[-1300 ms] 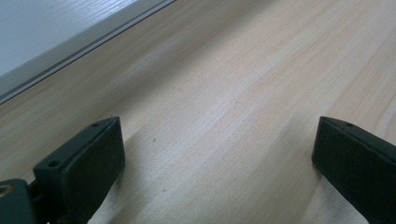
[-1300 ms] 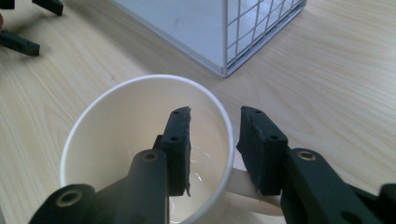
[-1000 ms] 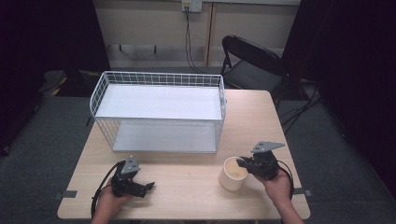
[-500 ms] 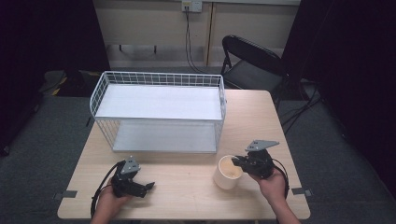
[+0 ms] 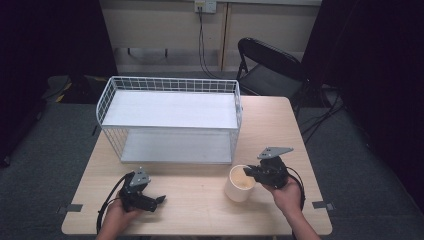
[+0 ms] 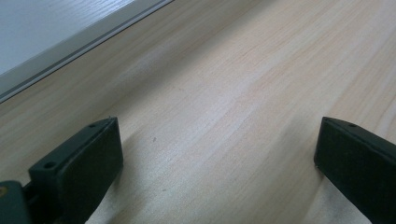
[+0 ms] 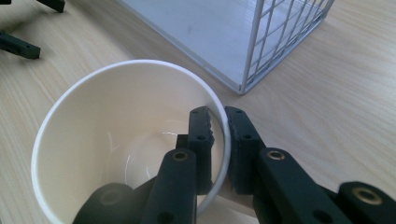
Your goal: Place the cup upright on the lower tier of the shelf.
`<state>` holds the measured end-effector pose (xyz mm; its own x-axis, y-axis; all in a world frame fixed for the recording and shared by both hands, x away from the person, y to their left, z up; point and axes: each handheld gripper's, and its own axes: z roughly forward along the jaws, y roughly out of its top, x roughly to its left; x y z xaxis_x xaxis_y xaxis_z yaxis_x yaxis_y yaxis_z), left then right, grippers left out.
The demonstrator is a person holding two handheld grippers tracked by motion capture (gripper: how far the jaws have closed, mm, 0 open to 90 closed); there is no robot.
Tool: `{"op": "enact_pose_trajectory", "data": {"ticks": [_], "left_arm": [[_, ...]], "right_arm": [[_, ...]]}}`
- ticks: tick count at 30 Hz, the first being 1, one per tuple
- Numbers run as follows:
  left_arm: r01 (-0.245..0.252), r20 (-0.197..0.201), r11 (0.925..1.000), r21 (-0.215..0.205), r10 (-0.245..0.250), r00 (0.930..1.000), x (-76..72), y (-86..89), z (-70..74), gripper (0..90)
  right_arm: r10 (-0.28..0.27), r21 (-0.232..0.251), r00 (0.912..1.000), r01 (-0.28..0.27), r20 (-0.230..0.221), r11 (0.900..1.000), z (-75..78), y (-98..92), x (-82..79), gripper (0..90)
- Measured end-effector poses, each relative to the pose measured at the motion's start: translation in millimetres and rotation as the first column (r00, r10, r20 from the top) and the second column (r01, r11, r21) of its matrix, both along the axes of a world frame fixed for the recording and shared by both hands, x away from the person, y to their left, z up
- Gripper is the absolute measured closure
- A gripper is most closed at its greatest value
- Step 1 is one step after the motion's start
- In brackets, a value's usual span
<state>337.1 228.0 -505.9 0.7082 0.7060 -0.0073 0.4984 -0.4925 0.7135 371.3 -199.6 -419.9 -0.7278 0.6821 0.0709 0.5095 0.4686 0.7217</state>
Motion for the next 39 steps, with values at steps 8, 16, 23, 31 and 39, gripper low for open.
{"op": "enact_pose_trajectory", "data": {"ticks": [8,16,23,31,39], "left_arm": [[0.000,-0.001,1.0000,-0.001,0.000,1.0000,0.0,-0.2,-0.1,0.0],[0.000,-0.001,1.0000,-0.001,0.000,1.0000,0.0,-0.2,-0.1,0.0],[0.000,-0.001,1.0000,-0.001,0.000,1.0000,0.0,-0.2,-0.1,0.0],[0.001,-0.001,1.0000,-0.001,-0.001,1.0000,0.0,-0.2,-0.1,0.0],[0.001,-0.001,1.0000,-0.001,-0.001,1.0000,0.0,-0.2,-0.1,0.0]], "right_arm": [[0.008,-0.002,1.0000,-0.008,-0.005,1.000,3.2,9.5,4.9,82.0],[0.018,-0.011,0.9998,-0.018,-0.009,1.000,4.3,21.8,8.9,82.1],[0.011,-0.007,0.9999,-0.011,0.003,1.000,5.2,32.1,11.4,82.2],[-0.001,0.010,0.9994,0.001,0.033,1.000,7.9,50.3,13.6,82.2],[-0.031,0.019,0.9969,0.030,0.072,0.999,11.2,61.3,15.8,82.2]]}}
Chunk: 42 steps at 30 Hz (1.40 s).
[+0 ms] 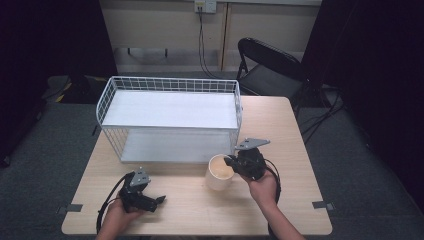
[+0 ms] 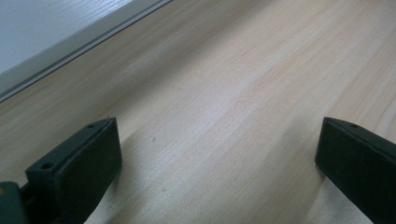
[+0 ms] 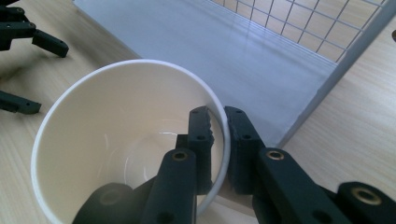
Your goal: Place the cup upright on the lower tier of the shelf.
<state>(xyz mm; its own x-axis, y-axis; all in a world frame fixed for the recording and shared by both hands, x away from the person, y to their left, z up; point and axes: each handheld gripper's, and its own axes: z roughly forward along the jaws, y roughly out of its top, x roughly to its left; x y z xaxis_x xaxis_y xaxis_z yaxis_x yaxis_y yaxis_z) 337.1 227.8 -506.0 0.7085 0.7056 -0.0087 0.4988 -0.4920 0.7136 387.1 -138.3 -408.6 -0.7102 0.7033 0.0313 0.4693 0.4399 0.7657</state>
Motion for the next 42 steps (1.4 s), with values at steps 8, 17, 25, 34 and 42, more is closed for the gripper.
{"op": "enact_pose_trajectory", "data": {"ticks": [8,17,25,34,42], "left_arm": [[0.000,0.000,1.0000,0.001,0.000,1.0000,0.0,0.0,0.0,0.0],[0.000,0.000,1.0000,0.000,0.000,1.0000,0.0,0.0,0.0,0.0],[0.000,0.001,1.0000,0.000,0.000,1.0000,0.0,0.0,0.0,0.0],[0.000,0.000,1.0000,0.001,0.000,1.0000,0.0,0.0,0.0,0.0],[0.000,0.001,1.0000,0.001,0.000,1.0000,0.0,0.0,0.0,0.0]], "right_arm": [[-0.043,0.000,0.9978,0.043,0.051,0.999,1.1,10.5,0.3,82.2],[-0.084,0.004,0.9926,0.084,0.088,0.996,-0.2,27.7,2.3,82.2],[-0.105,-0.013,0.9827,0.108,0.152,0.994,-1.6,41.4,1.1,82.2],[-0.114,-0.025,0.9744,0.121,0.194,0.992,-5.1,52.8,7.6,82.2],[-0.117,-0.032,0.9726,0.126,0.201,0.992,-4.2,58.7,15.9,82.1]]}}
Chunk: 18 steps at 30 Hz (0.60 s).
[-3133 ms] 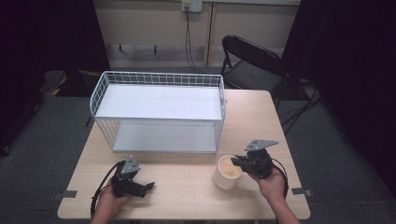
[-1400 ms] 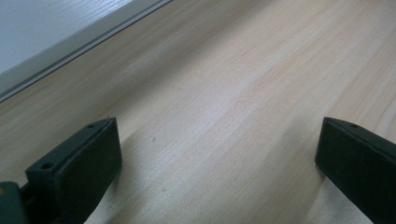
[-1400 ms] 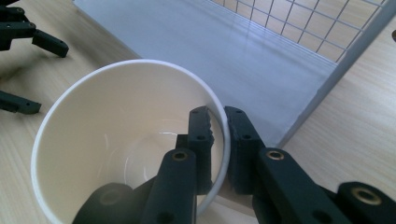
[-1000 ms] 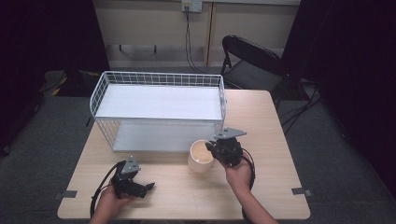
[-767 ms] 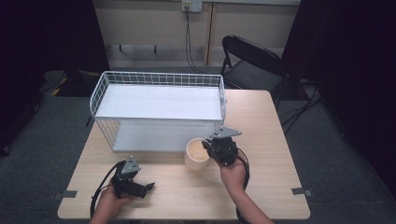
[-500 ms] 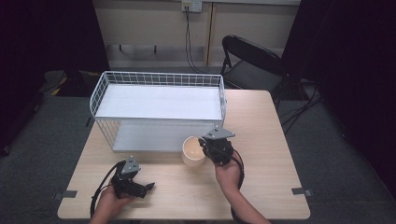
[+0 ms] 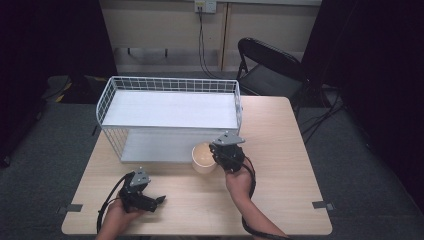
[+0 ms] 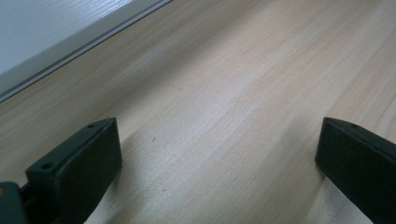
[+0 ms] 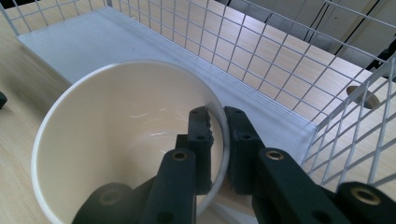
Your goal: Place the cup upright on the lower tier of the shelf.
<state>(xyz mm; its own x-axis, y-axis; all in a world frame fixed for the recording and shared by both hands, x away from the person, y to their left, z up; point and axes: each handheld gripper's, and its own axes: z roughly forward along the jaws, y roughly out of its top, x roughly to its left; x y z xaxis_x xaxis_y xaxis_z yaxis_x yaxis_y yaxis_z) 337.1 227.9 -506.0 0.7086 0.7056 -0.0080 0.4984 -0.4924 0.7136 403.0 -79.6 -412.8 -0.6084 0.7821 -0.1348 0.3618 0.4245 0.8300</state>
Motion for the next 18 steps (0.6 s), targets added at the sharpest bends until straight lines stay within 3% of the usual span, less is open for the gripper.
{"op": "enact_pose_trajectory", "data": {"ticks": [18], "left_arm": [[-0.001,0.000,1.0000,-0.001,0.001,1.0000,0.0,0.0,0.0,0.0]], "right_arm": [[-0.039,-0.006,0.9992,0.039,0.010,0.999,-11.7,10.6,13.7,82.1]]}}
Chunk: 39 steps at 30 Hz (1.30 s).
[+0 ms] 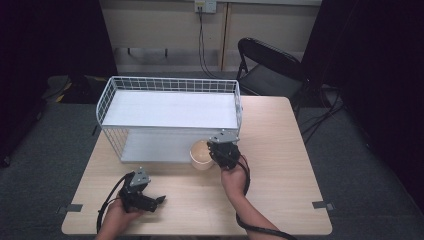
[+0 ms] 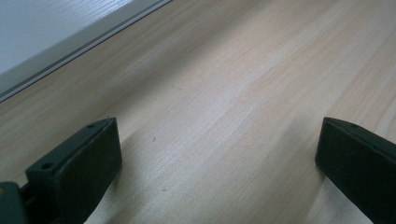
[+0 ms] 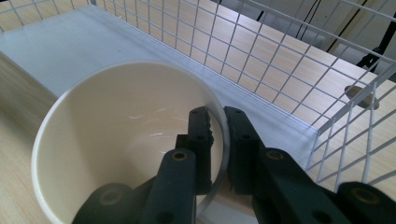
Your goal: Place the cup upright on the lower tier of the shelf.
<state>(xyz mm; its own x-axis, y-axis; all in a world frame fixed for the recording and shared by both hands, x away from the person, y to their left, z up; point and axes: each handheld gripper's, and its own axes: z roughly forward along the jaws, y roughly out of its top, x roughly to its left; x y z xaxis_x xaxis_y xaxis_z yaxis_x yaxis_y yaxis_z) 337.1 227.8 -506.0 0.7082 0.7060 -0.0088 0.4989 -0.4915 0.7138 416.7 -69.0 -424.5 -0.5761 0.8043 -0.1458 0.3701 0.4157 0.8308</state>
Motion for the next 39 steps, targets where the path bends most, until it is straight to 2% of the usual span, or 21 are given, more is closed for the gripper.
{"op": "enact_pose_trajectory", "data": {"ticks": [8,19,23,32,36,39], "left_arm": [[0.000,0.000,1.0000,0.000,0.000,1.0000,0.0,0.0,0.0,0.0],[0.000,0.000,1.0000,0.000,0.000,1.0000,0.0,0.0,0.0,0.0],[0.000,0.000,1.0000,0.000,0.000,1.0000,0.0,0.0,0.0,0.0],[0.000,0.000,1.0000,0.000,0.000,1.0000,0.0,0.0,0.0,0.0],[0.000,0.000,1.0000,0.000,0.000,1.0000,0.0,0.0,0.0,0.0],[0.000,0.000,1.0000,0.000,0.000,1.0000,0.0,0.0,0.0,0.0]], "right_arm": [[-0.010,-0.008,0.9999,0.010,-0.011,1.000,-1.7,3.3,8.8,82.1],[-0.012,-0.005,0.9999,0.012,0.012,1.000,-1.4,12.7,15.6,81.5],[-0.023,0.011,0.9997,0.022,0.014,1.000,-3.2,11.4,17.3,81.2],[-0.032,0.009,0.9991,0.032,0.026,0.999,0.4,10.0,19.8,79.7],[-0.032,0.008,0.9992,0.032,0.026,0.999,1.1,10.2,19.3,77.2],[-0.032,0.022,0.9993,0.031,0.021,0.999,1.2,9.8,18.1,71.6]]}}
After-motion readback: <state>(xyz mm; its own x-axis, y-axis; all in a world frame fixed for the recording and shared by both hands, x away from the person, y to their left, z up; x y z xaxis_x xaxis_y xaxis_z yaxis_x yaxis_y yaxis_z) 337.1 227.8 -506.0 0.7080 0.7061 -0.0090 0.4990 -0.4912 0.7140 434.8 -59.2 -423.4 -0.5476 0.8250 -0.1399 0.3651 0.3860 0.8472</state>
